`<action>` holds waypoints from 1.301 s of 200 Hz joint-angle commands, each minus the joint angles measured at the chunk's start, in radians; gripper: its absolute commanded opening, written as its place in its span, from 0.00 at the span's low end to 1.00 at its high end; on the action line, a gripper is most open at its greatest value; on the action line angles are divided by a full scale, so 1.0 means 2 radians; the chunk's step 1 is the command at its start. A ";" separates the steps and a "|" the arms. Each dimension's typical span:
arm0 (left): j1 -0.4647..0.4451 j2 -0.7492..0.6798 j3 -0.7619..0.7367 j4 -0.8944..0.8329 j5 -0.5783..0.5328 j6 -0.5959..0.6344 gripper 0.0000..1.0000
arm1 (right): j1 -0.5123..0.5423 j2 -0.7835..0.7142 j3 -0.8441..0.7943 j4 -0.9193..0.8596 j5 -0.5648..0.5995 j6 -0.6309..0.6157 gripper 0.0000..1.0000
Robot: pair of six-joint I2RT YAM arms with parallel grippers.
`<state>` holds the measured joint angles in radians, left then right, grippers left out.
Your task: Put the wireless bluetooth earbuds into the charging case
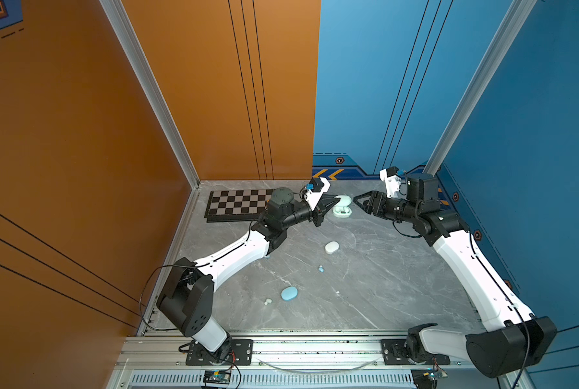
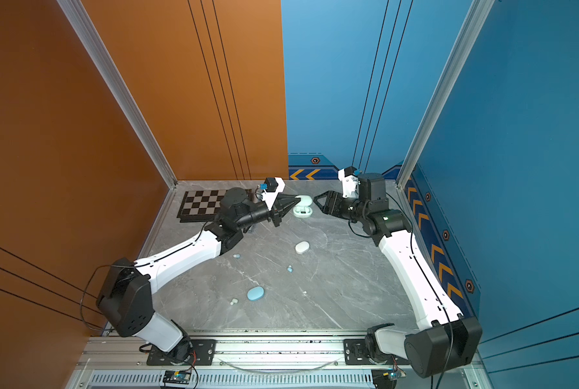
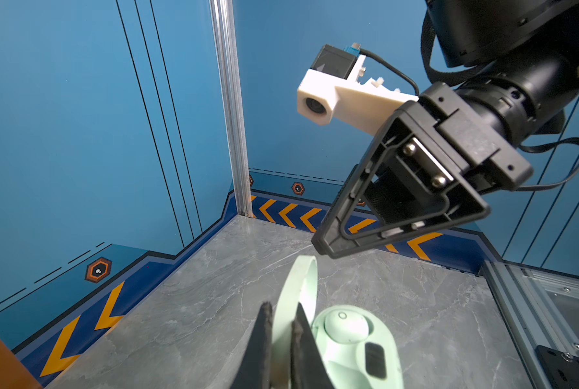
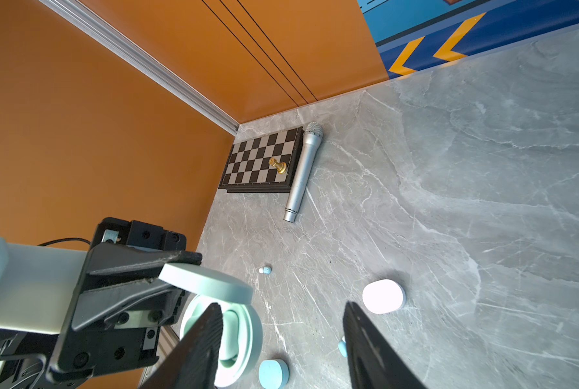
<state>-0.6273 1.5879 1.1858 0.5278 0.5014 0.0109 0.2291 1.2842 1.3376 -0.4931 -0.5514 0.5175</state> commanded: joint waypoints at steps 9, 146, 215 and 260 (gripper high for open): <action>0.002 -0.008 0.007 0.012 0.000 0.008 0.00 | -0.009 -0.018 -0.012 0.019 0.018 0.031 0.60; -0.123 0.145 -0.020 0.055 -0.011 0.097 0.00 | -0.144 -0.089 -0.146 -0.138 0.133 0.210 0.52; -0.117 0.118 -0.064 0.082 -0.105 0.078 0.00 | -0.118 -0.015 -0.063 -0.143 0.010 0.052 0.52; -0.046 -0.070 -0.205 0.032 -0.248 0.082 0.00 | 0.016 0.021 -0.028 -0.079 0.007 -0.059 0.52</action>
<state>-0.7952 1.6527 0.8688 0.6380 0.2070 0.1658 0.1535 1.3247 1.2640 -0.7414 -0.5022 0.5674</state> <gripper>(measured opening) 0.101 0.520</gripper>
